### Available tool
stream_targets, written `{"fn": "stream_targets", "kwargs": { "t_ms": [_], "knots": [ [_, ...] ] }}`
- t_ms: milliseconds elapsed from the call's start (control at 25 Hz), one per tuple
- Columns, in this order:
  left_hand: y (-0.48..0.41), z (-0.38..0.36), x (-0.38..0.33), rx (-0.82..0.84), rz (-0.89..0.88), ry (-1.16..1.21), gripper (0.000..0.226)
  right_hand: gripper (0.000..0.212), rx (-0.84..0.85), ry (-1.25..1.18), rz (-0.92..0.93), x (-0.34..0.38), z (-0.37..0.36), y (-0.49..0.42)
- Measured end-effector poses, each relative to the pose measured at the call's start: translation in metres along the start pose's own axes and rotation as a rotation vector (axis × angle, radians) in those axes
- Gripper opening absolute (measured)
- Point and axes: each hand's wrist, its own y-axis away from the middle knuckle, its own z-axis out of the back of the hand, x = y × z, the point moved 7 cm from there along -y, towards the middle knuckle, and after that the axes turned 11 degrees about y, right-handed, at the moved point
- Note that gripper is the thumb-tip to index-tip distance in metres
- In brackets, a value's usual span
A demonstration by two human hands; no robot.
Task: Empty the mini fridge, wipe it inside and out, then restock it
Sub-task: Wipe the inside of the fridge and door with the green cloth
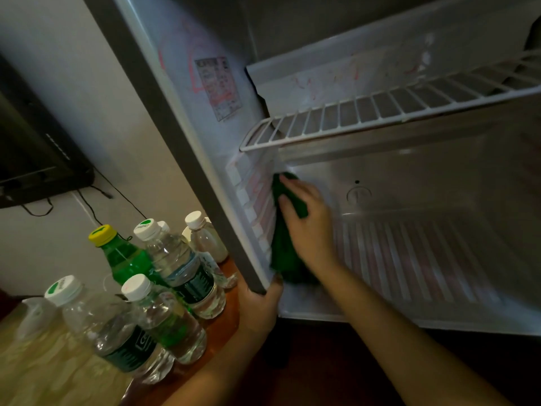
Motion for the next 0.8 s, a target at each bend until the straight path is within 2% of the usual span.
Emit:
{"fn": "stream_targets", "kwargs": {
  "t_ms": [80,160,280,360,520,680,800],
  "knots": [
    [0.003,0.002,0.000,-0.049,-0.025,0.010,0.103,0.035,0.051,0.089,-0.157,-0.042,-0.008,-0.028],
    [0.004,-0.001,-0.005,-0.044,-0.003,0.092,0.092,0.035,0.117,0.102,-0.246,-0.066,-0.012,-0.017],
    [0.006,-0.002,-0.017,-0.046,-0.070,0.150,0.091,0.033,0.163,0.024,-0.118,-0.050,-0.001,0.013],
    [0.006,-0.004,-0.016,-0.035,-0.103,0.160,0.093,0.032,0.110,-0.001,-0.048,-0.037,0.006,0.011],
    [0.003,-0.005,-0.006,-0.013,-0.078,0.229,0.084,0.038,0.063,0.153,0.058,-0.034,0.000,-0.013],
    [0.003,-0.008,-0.011,0.019,-0.074,0.303,0.068,0.037,0.040,0.315,0.286,-0.030,0.006,-0.016],
    [0.003,-0.008,-0.010,0.024,-0.073,0.270,0.067,0.034,0.019,0.365,0.405,-0.023,0.006,-0.013]
  ]
}}
